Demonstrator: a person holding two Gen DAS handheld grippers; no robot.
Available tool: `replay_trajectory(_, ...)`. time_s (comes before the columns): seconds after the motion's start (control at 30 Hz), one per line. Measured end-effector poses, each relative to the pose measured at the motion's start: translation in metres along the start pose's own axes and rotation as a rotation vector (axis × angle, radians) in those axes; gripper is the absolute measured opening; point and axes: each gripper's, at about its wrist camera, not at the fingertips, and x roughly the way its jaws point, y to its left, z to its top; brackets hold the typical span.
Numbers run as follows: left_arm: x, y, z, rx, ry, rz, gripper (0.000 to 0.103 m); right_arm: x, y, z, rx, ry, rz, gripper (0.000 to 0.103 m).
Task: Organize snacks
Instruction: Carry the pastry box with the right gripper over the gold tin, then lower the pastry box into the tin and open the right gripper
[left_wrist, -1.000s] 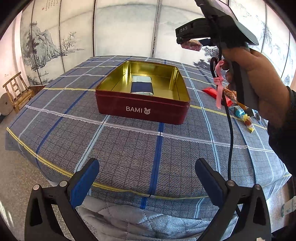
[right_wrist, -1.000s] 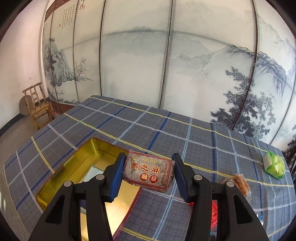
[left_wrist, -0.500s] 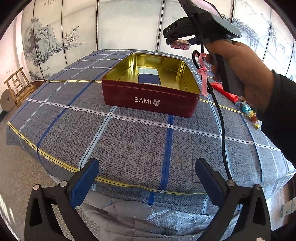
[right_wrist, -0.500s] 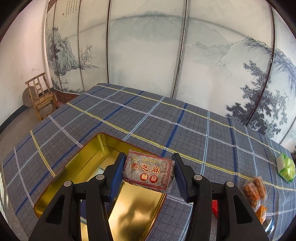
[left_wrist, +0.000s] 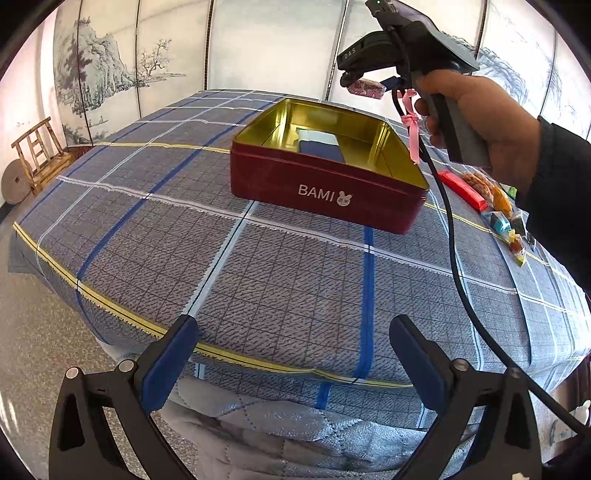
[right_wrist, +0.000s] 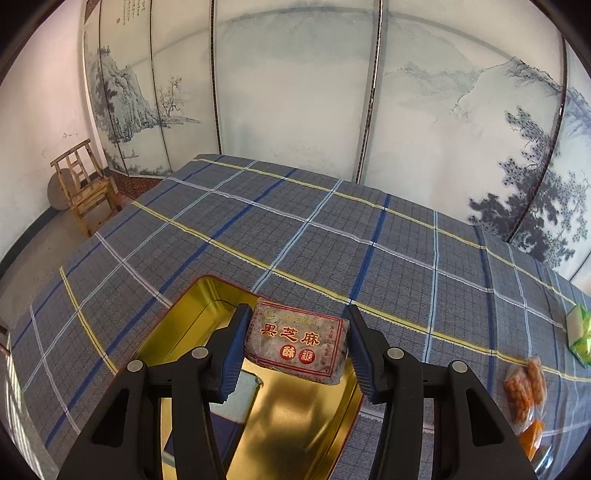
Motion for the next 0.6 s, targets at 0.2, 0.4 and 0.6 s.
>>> replay_trajectory(0.2, 0.001, 0.011, 0.0, -0.022, 0.001, 0.003, 0.102, 0.027, 0.012, 0.001, 0.003, 0.068, -0.007, 0.052)
replay_trajectory(0.4, 0.003, 0.023, -0.001, -0.054, 0.007, 0.014, 0.102, 0.056, 0.018, -0.003, 0.023, 0.152, -0.007, 0.052)
replay_trajectory(0.6, 0.005, 0.025, -0.002, -0.052, 0.016, 0.025, 0.102, 0.076, 0.015, -0.006, 0.055, 0.216, 0.017, 0.052)
